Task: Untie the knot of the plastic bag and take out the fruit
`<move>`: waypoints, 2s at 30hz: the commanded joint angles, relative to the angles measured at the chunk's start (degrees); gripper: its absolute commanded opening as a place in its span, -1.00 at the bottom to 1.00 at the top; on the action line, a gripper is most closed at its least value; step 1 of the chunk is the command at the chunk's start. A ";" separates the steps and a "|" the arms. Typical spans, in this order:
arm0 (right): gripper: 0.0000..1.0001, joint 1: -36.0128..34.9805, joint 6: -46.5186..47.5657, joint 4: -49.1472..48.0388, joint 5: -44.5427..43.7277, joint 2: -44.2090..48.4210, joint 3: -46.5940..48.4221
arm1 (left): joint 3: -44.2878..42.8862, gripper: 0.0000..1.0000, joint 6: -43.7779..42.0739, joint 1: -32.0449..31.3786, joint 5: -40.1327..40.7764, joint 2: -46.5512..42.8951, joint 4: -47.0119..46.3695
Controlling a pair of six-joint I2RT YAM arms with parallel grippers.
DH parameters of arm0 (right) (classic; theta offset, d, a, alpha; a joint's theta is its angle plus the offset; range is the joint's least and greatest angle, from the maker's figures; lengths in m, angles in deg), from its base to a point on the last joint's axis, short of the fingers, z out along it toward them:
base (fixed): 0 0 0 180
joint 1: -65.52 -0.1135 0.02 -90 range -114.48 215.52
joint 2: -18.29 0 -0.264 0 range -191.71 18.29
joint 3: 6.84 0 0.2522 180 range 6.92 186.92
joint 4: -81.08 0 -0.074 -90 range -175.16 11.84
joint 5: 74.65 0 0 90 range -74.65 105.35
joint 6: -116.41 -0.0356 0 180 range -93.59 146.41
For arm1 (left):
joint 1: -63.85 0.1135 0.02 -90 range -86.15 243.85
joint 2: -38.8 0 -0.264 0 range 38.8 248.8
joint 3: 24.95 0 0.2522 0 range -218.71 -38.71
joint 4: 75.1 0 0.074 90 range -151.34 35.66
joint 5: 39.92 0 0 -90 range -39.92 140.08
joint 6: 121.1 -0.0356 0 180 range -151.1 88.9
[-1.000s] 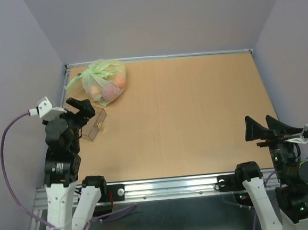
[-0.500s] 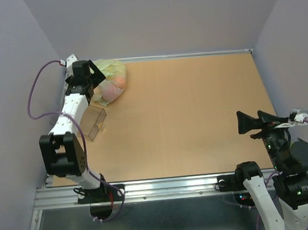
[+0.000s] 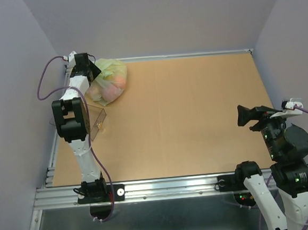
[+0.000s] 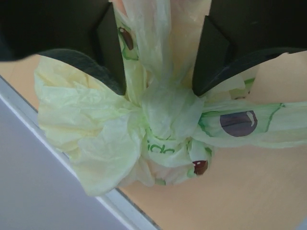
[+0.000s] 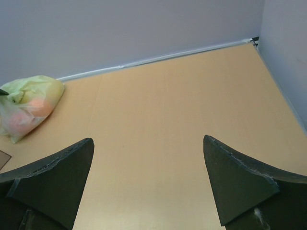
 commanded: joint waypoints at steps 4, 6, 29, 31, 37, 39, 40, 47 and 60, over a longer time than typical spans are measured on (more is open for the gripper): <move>1.00 -0.38 3.67 -1.52 -0.83 -2.70 3.88 | 0.42 -0.85 1.09 -1.03 -6.58 -2.53 -0.68; 1.00 -0.38 3.68 -1.43 0.22 -2.97 3.97 | 1.48 -1.00 -1.46 -1.64 -7.45 -3.68 -0.95; 1.00 -0.29 -1.23 -1.26 15.16 -15.27 7.93 | 24.83 -1.00 -21.70 -44.70 -13.88 -28.55 -3.76; 1.00 -0.29 -2.21 -1.08 16.39 -17.28 7.49 | 30.28 -1.00 -18.97 -46.55 -13.17 -30.48 -4.37; 1.00 -0.46 -5.47 -0.82 20.87 -23.62 4.76 | 44.44 -0.99 -7.81 -52.09 -10.28 -37.24 -10.61; 1.00 -0.73 -5.12 -0.73 22.98 -26.52 4.06 | 46.65 -0.98 -5.43 -52.88 -9.22 -38.83 -12.10; 1.00 -1.08 -4.50 -0.82 24.12 -27.66 3.71 | 47.45 -0.98 -4.46 -52.97 -7.48 -39.62 -12.28; 1.00 -5.82 2.61 -1.08 28.35 -35.22 3.44 | 49.13 -0.97 -2.43 -53.15 -4.39 -42.80 -13.16; 0.67 -22.17 4.29 -10.74 14.99 -56.31 10.03 | 41.30 -1.00 -10.70 -52.89 -7.27 -37.26 -9.91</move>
